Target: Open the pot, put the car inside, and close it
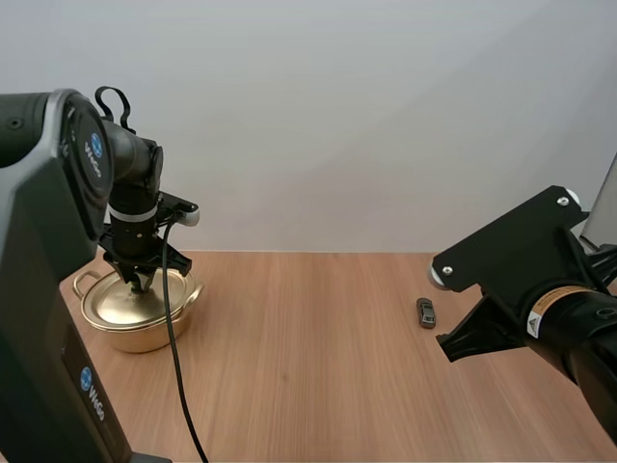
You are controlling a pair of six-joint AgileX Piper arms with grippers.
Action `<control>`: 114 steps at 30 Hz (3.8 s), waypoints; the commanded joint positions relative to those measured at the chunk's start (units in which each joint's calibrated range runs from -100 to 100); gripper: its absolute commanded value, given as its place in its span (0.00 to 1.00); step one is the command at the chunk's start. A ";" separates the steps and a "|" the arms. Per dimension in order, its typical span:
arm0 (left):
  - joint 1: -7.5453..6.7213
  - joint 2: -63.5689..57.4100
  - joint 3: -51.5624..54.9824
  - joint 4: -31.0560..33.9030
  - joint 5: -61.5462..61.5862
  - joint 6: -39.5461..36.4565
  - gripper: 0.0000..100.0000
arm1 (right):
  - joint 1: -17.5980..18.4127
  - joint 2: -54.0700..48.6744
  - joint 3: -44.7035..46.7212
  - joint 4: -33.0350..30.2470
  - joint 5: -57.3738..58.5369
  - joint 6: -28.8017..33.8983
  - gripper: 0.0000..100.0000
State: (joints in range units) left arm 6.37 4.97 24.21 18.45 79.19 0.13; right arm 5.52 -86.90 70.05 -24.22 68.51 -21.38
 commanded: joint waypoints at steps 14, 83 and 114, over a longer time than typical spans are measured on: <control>0.00 -25.55 -27.09 -20.88 -2.52 3.05 0.00 | -0.21 2.23 0.02 0.62 -3.05 0.09 0.00; 0.00 -37.33 -56.52 -22.62 3.74 7.06 0.00 | -9.47 85.23 -29.07 19.71 -23.35 5.34 0.77; 0.00 -37.32 -56.52 -22.62 3.39 7.76 0.00 | -11.73 88.61 -31.75 25.83 -28.91 -1.57 0.00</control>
State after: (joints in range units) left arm 6.37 -32.46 -32.30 -4.11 82.74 7.88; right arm -6.26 2.90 39.23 0.00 39.72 -22.17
